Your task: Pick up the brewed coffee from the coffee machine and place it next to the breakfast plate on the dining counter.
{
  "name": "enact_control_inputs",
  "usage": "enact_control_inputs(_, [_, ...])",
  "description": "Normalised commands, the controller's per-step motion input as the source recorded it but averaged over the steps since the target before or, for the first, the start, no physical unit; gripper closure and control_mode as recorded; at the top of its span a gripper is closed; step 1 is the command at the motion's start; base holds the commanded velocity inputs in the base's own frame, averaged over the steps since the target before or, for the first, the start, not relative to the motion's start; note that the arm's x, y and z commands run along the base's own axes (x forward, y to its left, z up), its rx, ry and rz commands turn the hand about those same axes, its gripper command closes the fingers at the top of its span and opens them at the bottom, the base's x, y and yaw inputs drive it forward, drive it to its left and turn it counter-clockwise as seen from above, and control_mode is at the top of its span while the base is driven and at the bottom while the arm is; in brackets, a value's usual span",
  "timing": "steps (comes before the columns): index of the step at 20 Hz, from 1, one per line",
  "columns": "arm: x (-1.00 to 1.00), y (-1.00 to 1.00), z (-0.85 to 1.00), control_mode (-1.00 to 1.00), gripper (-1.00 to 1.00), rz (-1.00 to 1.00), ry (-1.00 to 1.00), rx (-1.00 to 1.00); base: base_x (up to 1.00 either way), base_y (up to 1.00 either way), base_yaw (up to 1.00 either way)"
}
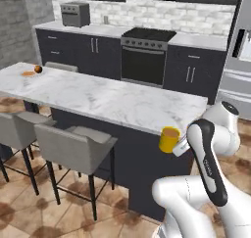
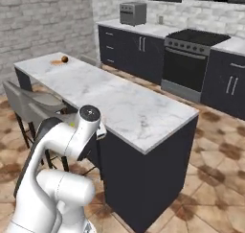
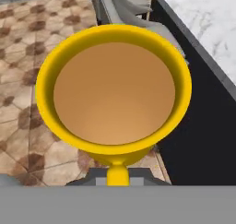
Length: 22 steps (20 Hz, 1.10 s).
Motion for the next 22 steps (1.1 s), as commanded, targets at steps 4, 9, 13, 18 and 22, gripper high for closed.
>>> enact_control_inputs(4, [0.00, 0.00, 0.00, 1.00, 1.00, 0.00, 0.00, 0.00, 0.12, 1.00, 0.32])
enact_control_inputs(9, [0.00, 0.00, 0.00, 1.00, 1.00, 0.00, 0.00, 0.00, 0.45, 1.00, 0.19])
enact_control_inputs(13, [0.00, 0.00, 0.00, 1.00, 1.00, 0.00, 0.00, 0.00, 0.81, 1.00, 0.01])
enact_control_inputs(18, [0.00, 0.00, 0.00, 1.00, 1.00, 0.00, 0.00, 0.00, 0.90, 1.00, 0.00])
enact_control_inputs(22, [0.00, 0.00, 0.00, 1.00, 1.00, 0.00, 0.00, 0.00, 0.77, 1.00, 0.00])
